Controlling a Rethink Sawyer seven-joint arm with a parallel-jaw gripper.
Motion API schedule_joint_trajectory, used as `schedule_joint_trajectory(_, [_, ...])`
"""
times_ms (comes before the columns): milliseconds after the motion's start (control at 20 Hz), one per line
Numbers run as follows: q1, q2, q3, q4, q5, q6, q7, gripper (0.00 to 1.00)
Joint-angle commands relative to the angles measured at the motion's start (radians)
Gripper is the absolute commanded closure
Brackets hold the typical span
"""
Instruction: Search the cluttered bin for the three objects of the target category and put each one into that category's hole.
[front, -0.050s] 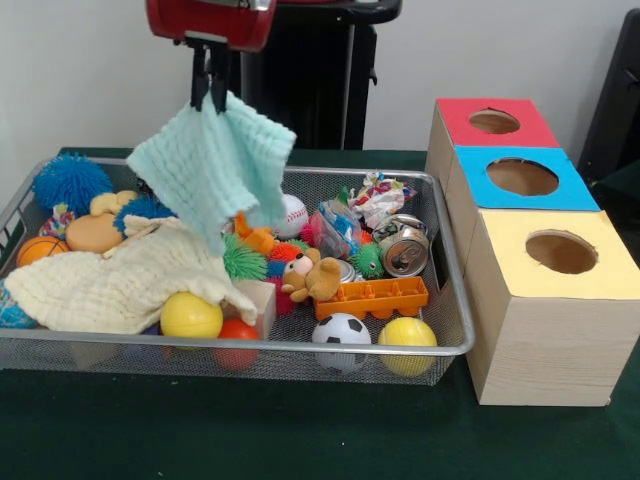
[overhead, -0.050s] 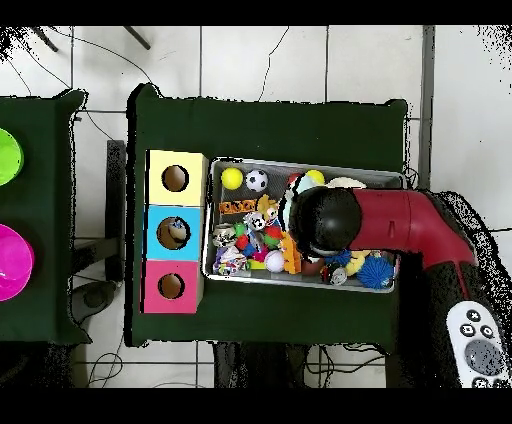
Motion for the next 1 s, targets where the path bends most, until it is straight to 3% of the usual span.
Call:
schedule_joint_trajectory(50, [-0.060, -0.001, 0.036, 0.014, -0.098, 0.158, -0.330, 1.00])
schedule_joint_trajectory(250, [-0.073, -0.029, 0.021, 0.017, -0.137, 0.253, -0.367, 1.00])
schedule_joint_trajectory(700, [-0.134, -0.044, 0.052, 0.009, -0.203, 0.282, -0.419, 1.00])
schedule_joint_trajectory(1000, [-0.135, 0.038, 0.050, 0.061, -0.245, 0.162, -0.316, 1.00])
